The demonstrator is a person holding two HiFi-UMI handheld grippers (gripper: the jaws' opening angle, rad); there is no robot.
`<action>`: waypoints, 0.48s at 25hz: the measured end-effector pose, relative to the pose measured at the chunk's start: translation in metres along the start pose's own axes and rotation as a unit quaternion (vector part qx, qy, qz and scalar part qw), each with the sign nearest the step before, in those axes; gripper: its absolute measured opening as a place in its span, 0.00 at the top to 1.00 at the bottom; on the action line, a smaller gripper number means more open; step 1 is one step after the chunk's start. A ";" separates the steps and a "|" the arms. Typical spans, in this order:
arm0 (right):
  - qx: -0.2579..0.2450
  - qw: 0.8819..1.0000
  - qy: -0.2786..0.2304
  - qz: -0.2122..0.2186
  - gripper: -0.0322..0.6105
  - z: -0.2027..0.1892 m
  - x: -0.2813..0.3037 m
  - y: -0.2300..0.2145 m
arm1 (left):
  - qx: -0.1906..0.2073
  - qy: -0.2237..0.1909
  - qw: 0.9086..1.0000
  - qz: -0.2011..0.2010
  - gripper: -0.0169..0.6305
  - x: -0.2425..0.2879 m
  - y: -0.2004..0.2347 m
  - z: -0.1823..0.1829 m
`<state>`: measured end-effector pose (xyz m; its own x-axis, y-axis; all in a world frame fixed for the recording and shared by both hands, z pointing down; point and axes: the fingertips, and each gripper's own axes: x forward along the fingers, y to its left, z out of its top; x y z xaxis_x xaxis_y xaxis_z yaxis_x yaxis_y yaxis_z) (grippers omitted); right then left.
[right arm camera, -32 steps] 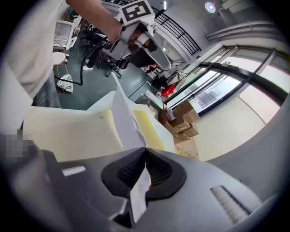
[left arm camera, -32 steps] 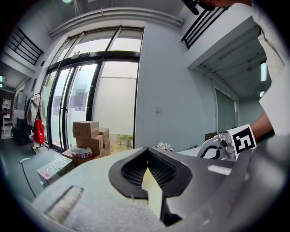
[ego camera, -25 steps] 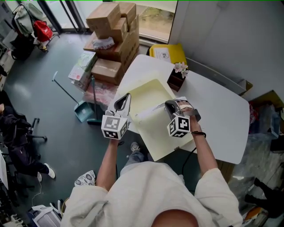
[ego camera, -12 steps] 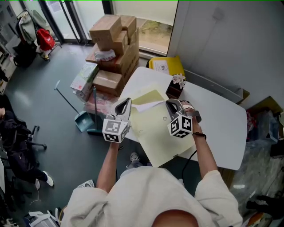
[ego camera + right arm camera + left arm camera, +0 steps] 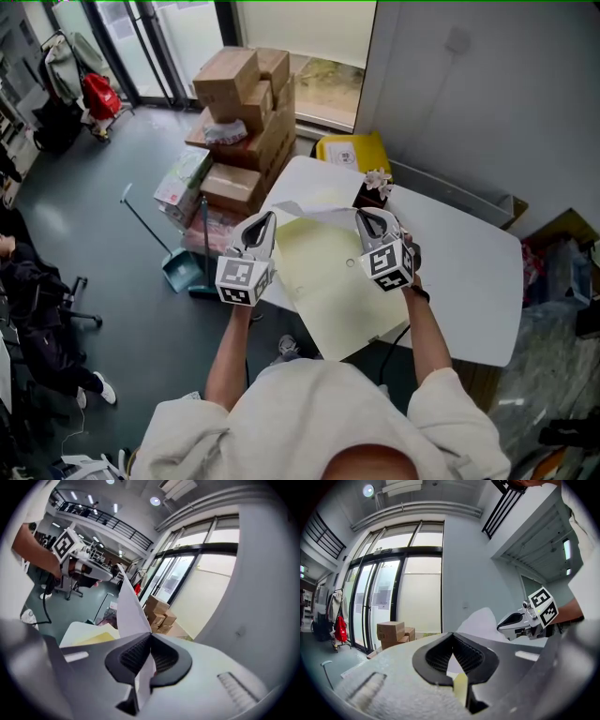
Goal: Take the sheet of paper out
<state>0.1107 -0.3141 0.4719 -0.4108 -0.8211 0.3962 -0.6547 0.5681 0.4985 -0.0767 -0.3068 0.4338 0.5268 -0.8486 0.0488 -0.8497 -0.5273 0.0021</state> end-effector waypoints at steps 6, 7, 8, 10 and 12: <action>0.136 0.989 -0.041 -0.030 0.94 0.003 -0.012 -0.026 | 0.000 0.001 1.000 -0.002 0.97 0.002 0.003 0.001; 0.155 0.986 -0.046 -0.038 0.94 0.001 -0.014 -0.032 | 0.000 0.001 1.000 -0.003 0.97 0.002 0.003 0.001; 0.173 0.983 -0.050 -0.046 0.94 -0.002 -0.017 -0.037 | -0.001 0.001 1.000 -0.005 0.97 0.003 0.003 0.001; 0.205 0.975 -0.057 -0.058 0.94 -0.009 -0.023 -0.043 | 0.000 0.001 1.000 -0.007 0.97 0.004 0.003 0.002; 0.230 0.968 -0.063 -0.071 0.94 -0.014 -0.030 -0.050 | 0.000 0.001 1.000 -0.009 0.97 0.005 0.002 0.003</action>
<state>0.1645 -0.3170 0.4465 -0.3511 -0.9060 0.2365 -0.9120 0.3882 0.1329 -0.0759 -0.3127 0.4309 0.5419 -0.8389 0.0509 -0.8401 -0.5424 0.0038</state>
